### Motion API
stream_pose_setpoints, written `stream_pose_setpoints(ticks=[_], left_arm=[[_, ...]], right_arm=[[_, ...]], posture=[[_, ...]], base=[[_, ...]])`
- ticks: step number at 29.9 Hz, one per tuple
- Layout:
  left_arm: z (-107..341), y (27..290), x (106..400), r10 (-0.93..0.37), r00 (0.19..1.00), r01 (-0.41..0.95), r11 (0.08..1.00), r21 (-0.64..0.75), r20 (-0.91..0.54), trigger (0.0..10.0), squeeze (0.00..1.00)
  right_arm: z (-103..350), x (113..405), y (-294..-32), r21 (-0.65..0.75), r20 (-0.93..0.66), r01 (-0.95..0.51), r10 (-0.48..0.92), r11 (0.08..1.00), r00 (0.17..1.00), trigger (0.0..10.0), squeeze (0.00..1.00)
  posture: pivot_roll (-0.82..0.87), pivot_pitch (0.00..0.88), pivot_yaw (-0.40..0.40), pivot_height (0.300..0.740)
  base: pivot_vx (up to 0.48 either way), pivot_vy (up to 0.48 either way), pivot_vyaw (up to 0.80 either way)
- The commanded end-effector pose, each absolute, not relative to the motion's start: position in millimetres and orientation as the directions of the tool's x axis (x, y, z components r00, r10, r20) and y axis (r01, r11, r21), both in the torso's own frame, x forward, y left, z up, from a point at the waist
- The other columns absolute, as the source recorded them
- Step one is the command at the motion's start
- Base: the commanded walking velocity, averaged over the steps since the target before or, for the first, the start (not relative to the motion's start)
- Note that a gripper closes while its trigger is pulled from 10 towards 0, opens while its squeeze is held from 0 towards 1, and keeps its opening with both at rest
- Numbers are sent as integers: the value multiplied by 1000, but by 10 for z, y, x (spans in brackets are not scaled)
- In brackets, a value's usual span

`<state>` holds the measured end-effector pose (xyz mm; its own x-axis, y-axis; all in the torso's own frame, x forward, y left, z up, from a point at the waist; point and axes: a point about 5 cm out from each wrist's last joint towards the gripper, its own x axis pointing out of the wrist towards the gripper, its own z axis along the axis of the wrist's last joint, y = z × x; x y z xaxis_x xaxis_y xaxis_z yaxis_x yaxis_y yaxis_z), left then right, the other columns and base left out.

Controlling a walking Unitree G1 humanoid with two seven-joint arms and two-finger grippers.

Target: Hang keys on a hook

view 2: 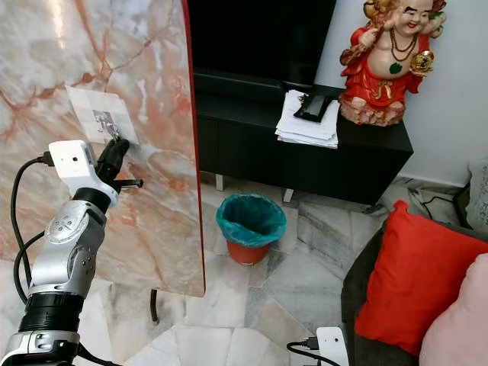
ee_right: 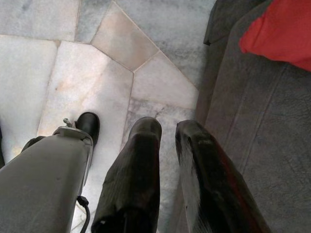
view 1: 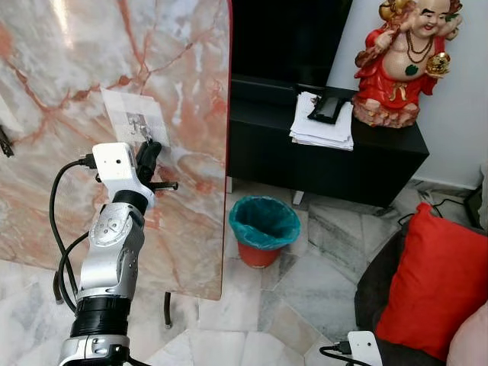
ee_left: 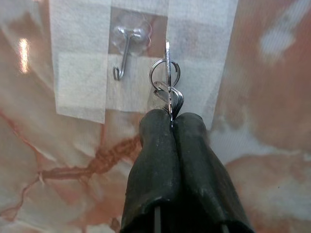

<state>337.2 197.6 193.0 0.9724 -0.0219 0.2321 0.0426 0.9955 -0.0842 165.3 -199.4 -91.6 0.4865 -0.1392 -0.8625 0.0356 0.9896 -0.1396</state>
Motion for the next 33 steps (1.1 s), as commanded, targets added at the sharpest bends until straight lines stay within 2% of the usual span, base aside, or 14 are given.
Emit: stream_pose_setpoints(ticks=[1,7,9,33], left_arm=[[1949,1957,3365,-43,974,57,997,-57,222,10000,0],[1905,1944,3379,-49,982,56,998,-33,184,10000,0],[1898,1990,3384,-14,984,20,999,-36,178,10000,0],[2016,2082,3340,6,976,-4,1000,-13,216,10000,0]], right_arm=[[-924,1627,-2019,-151,-869,30,-147,988,473,10000,0],[-925,1627,-2014,-149,-869,27,-144,988,473,10000,0],[-926,1627,-2013,-148,-869,27,-143,989,473,10000,0],[-927,1627,-2001,-147,-870,21,-139,989,473,10000,0]], posture=[[112,79,-94,740],[111,79,-94,740],[111,79,-95,740],[116,79,-95,740]], base=[[0,0,0],[0,0,0],[0,0,0],[0,0,0]])
